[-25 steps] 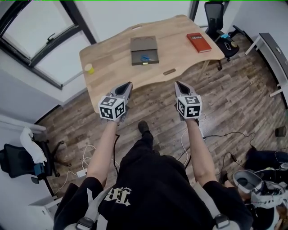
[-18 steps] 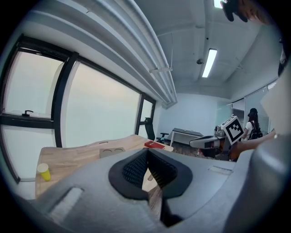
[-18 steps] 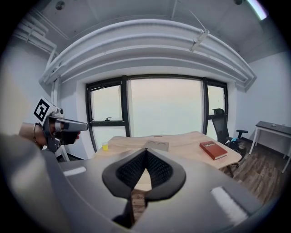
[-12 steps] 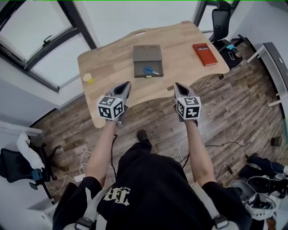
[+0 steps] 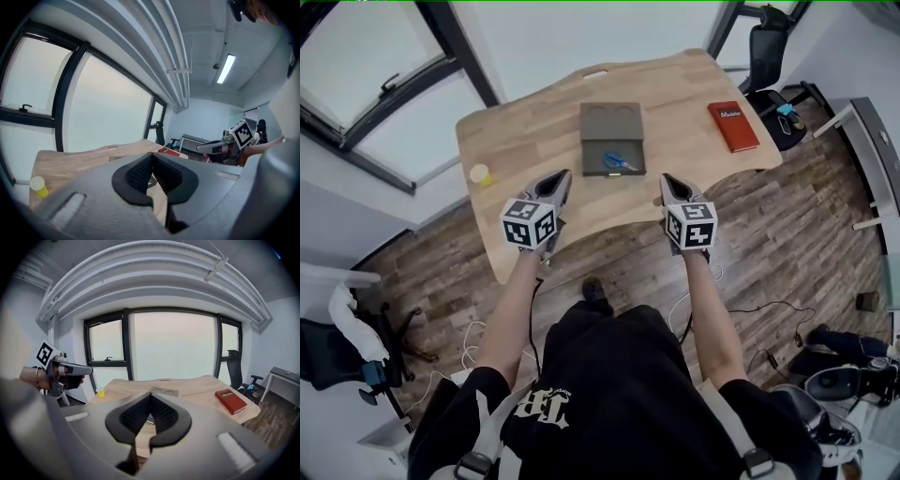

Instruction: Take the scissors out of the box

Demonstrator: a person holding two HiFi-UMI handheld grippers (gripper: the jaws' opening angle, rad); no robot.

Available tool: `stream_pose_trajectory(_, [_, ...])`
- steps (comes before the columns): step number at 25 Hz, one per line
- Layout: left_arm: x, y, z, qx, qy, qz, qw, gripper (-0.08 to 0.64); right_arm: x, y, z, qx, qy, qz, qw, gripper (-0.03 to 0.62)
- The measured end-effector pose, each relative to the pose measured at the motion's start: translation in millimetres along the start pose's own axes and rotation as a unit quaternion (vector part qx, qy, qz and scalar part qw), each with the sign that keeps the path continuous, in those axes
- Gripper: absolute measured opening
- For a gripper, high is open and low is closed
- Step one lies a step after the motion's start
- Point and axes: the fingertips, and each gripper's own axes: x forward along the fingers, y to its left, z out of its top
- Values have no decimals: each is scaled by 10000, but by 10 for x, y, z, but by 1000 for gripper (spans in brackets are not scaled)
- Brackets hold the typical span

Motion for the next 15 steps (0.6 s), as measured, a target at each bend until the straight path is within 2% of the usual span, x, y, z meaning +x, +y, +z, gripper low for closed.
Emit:
stream_pose_trajectory(8, [154, 214, -54, -137, 39, -20, 9999, 0, 283, 2, 3, -52, 117, 41, 9999, 6])
stream_pose_trajectory(15, [376, 362, 5, -110, 84, 113, 9998, 0, 583, -203, 87, 26, 95, 138, 9999, 6])
